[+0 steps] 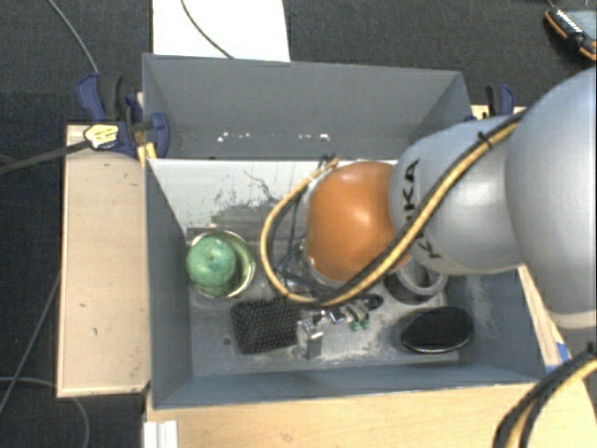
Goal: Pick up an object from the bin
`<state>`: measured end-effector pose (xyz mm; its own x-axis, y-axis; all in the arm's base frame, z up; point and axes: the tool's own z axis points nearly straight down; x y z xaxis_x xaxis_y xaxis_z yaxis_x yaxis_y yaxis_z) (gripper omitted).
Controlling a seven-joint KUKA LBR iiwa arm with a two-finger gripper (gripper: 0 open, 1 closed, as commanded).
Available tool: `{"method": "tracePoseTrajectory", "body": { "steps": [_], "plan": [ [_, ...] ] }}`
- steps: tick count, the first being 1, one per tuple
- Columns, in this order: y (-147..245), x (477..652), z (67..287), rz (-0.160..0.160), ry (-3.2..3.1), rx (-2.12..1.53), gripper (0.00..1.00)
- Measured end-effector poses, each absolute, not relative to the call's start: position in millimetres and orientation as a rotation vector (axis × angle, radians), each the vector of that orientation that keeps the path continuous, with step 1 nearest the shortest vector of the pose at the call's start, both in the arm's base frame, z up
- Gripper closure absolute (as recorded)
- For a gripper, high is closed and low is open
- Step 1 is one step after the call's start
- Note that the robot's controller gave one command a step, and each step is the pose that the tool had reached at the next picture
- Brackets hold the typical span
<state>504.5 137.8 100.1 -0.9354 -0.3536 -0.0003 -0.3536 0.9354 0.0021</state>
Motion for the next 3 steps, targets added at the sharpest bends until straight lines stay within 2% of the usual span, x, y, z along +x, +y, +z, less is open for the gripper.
{"method": "tracePoseTrajectory", "body": {
  "steps": [1,2,3],
  "plan": [
    [139,500.8,71,-0.007,-3.041,0.848,0.00],
    [121,504.2,73,-0.012,-3.114,0.488,1.00],
    [122,504.2,73,-0.012,-3.114,0.488,1.00]
  ]
}}
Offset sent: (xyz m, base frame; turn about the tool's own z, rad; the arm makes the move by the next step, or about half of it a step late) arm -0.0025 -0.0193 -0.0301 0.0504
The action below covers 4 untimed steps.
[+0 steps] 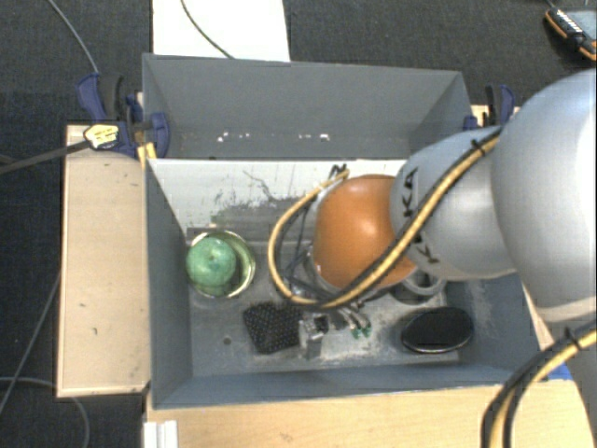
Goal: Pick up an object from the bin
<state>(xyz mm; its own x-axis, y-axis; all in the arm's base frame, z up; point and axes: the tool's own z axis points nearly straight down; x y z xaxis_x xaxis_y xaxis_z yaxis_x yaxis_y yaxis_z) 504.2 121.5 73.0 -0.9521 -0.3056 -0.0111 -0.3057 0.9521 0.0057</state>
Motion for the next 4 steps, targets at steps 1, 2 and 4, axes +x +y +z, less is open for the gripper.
{"method": "tracePoseTrajectory", "body": {
  "steps": [1,2,4],
  "plan": [
    [121,503.3,82,0.012,3.096,-0.483,1.00],
    [121,502.6,103,0.010,3.100,-0.479,1.00],
    [121,503.2,137,0.010,3.099,-0.471,1.00]
  ]
}}
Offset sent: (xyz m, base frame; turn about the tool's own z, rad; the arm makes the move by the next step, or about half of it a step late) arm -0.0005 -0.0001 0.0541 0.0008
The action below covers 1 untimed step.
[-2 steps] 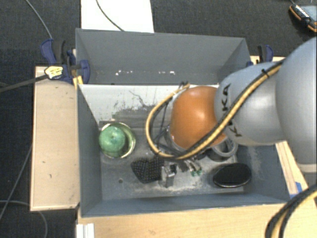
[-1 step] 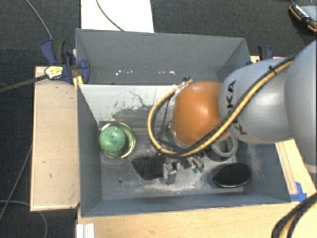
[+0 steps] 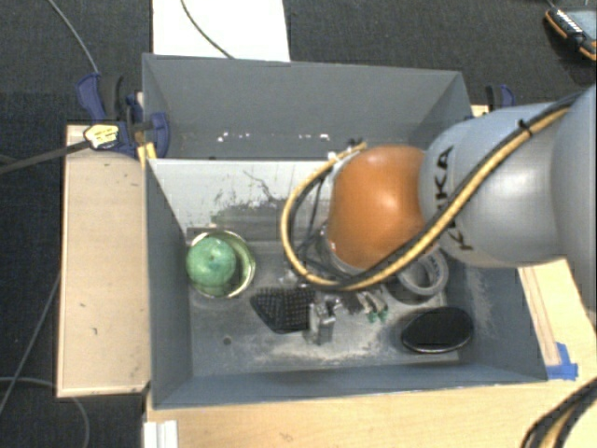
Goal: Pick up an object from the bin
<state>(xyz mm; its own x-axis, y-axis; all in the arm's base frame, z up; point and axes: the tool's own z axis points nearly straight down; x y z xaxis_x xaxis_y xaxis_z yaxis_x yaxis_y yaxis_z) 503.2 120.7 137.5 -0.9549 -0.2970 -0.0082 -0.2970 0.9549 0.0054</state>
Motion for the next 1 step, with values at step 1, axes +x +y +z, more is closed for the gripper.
{"method": "tracePoseTrajectory", "body": {
  "steps": [1],
  "plan": [
    [120.7,503.3,148.6,0.011,3.098,-0.466,1.00]
  ]
}}
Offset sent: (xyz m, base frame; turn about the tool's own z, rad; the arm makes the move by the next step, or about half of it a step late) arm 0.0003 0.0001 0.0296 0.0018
